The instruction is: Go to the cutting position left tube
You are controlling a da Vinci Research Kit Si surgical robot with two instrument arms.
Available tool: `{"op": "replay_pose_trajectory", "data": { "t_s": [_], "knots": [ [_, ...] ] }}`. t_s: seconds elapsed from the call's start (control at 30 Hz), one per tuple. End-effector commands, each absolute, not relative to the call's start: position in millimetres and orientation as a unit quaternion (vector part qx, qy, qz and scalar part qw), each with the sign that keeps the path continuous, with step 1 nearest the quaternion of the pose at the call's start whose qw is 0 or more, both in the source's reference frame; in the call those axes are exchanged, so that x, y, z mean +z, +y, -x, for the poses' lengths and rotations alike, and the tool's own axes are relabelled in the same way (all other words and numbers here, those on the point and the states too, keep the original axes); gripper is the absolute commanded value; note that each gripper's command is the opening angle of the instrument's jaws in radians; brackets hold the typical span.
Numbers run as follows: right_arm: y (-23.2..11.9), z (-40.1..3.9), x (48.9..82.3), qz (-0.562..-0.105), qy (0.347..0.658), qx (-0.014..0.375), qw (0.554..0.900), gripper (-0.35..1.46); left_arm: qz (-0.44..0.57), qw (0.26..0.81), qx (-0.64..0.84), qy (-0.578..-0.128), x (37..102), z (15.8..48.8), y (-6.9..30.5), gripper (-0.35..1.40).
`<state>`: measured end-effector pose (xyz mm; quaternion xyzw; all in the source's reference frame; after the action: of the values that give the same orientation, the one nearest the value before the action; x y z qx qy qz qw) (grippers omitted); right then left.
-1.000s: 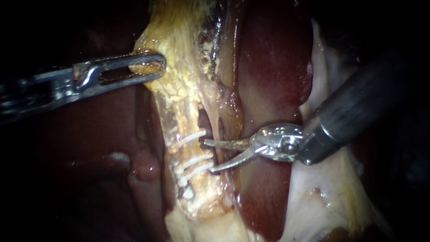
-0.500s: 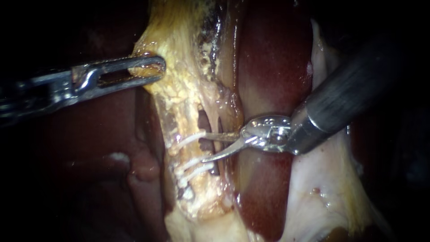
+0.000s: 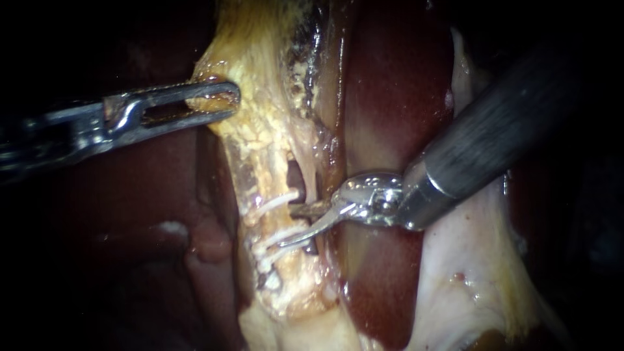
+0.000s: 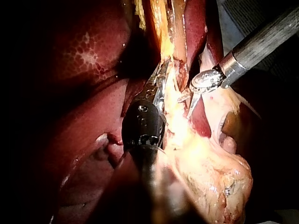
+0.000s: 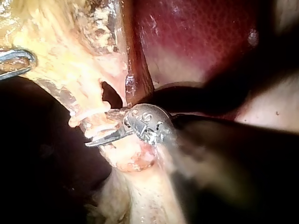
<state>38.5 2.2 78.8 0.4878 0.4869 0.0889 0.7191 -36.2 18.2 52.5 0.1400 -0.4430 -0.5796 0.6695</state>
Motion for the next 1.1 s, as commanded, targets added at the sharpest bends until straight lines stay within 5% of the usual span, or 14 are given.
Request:
{"op": "replay_pose_trajectory", "data": {
  "t_s": [0.03, 0.73, 1.1],
  "knots": [
    [2.2, -38.6, 78.7, -0.489, 0.490, 0.085, 0.717, 1.36, -0.140, 0.670, -0.580, -0.443, 52.5, 36.3, 18.2, -0.35],
    [2.2, -40.6, 78.2, -0.519, 0.520, 0.047, 0.677, 1.23, -0.140, 0.669, -0.580, -0.443, 52.8, 36.4, 18.4, -0.35],
    [1.9, -41.5, 77.7, -0.569, 0.492, 0.092, 0.652, 1.23, -0.140, 0.669, -0.580, -0.443, 53.0, 36.5, 18.5, -0.35]
  ]
}}
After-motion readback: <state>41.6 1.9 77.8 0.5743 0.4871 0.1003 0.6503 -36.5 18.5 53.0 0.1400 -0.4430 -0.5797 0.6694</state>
